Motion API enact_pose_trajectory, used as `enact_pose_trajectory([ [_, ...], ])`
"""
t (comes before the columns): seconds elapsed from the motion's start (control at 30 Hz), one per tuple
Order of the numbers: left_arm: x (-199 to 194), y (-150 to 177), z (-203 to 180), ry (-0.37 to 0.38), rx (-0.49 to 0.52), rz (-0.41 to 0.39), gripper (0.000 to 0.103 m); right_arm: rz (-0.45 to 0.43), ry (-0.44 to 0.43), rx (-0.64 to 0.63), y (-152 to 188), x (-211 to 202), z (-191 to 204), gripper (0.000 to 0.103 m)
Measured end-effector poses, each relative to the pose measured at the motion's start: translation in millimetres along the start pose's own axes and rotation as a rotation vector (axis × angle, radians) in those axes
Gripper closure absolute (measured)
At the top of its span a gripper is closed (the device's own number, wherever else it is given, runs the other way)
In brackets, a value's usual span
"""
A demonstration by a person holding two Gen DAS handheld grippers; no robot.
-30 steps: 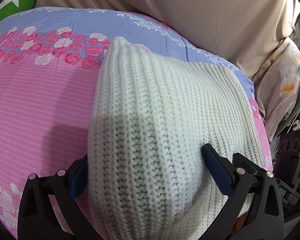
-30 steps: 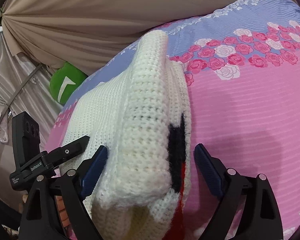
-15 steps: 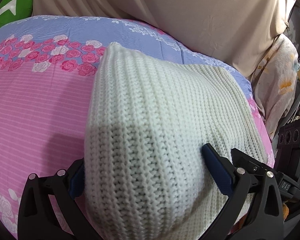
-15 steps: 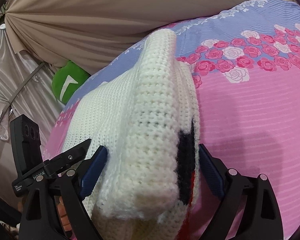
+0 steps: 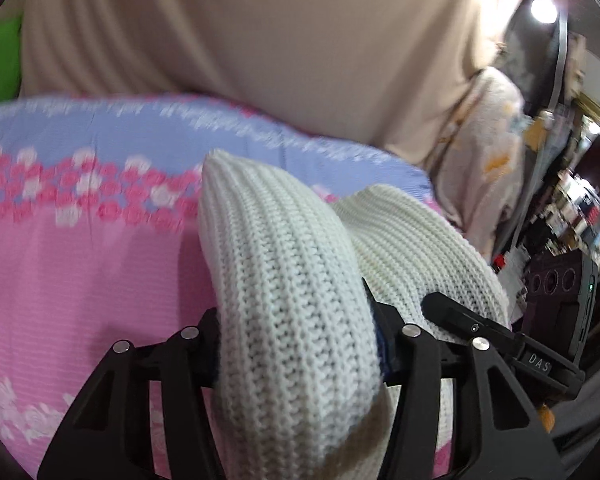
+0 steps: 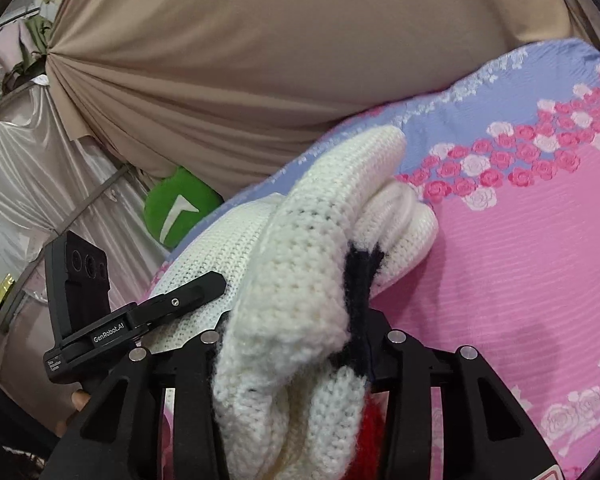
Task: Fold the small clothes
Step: 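Lower the folded sweater onto the bedspread and open both tools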
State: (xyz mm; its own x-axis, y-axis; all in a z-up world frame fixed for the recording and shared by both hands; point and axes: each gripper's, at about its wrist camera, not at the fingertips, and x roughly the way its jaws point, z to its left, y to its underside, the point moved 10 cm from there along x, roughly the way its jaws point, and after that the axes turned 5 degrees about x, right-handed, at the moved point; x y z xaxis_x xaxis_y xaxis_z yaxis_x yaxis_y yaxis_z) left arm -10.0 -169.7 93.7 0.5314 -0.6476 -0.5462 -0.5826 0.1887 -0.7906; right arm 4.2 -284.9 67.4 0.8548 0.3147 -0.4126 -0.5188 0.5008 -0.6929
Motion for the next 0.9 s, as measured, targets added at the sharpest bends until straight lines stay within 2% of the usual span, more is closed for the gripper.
enact_pose_trajectory([
  [0.13,-56.7,-40.8,-31.8,0.035,0.127,-0.144,0.051,-0.149,-0.020,-0.110,-27.1,-43.9,58.6,0.063],
  [0.27,-116.9,-89.3,-40.1,0.051,0.202,-0.307,0.050,-0.270,-0.090,-0.227,-63.0,-66.4,124.3,0.063],
  [0.33,-138.7,-116.4,-30.4,0.045,0.223,-0.376,0.048,-0.310,-0.131,-0.275,-81.4,-63.1,154.8,0.063],
  [0.43,-144.5,-140.3,4.5,0.003,0.208,-0.406,0.042,-0.304,-0.146,-0.300,-100.5,-28.8,173.4,0.058],
  [0.5,-125.7,-147.8,42.7,-0.068,0.178,-0.383,0.035,-0.255,-0.130,-0.284,-105.8,17.5,165.0,0.047],
  [0.57,-88.5,-141.4,95.7,-0.172,0.123,-0.326,0.020,-0.163,-0.086,-0.214,-99.1,83.0,130.1,0.042],
  [0.63,-36.6,-111.6,157.3,-0.275,0.053,-0.192,0.020,-0.068,0.053,-0.112,-76.9,143.1,71.4,0.043],
  [0.67,-17.5,-90.8,186.3,-0.335,0.005,-0.120,0.027,-0.030,0.119,-0.061,-62.8,160.0,44.0,0.045],
  [0.7,-3.7,-69.4,207.9,-0.354,-0.037,-0.061,0.031,-0.006,0.142,-0.014,-49.4,168.2,24.5,0.052],
  [0.73,3.4,-48.0,224.3,-0.342,-0.074,-0.022,0.033,0.005,0.120,0.027,-36.5,169.4,12.5,0.054],
  [0.8,-1.6,-28.0,239.0,-0.344,-0.105,-0.027,0.032,-0.020,0.111,0.032,-26.1,160.0,7.0,0.054],
  [0.9,-16.9,-27.6,235.5,-0.340,-0.105,-0.054,0.031,-0.046,0.086,0.004,-33.1,149.0,21.7,0.054],
])
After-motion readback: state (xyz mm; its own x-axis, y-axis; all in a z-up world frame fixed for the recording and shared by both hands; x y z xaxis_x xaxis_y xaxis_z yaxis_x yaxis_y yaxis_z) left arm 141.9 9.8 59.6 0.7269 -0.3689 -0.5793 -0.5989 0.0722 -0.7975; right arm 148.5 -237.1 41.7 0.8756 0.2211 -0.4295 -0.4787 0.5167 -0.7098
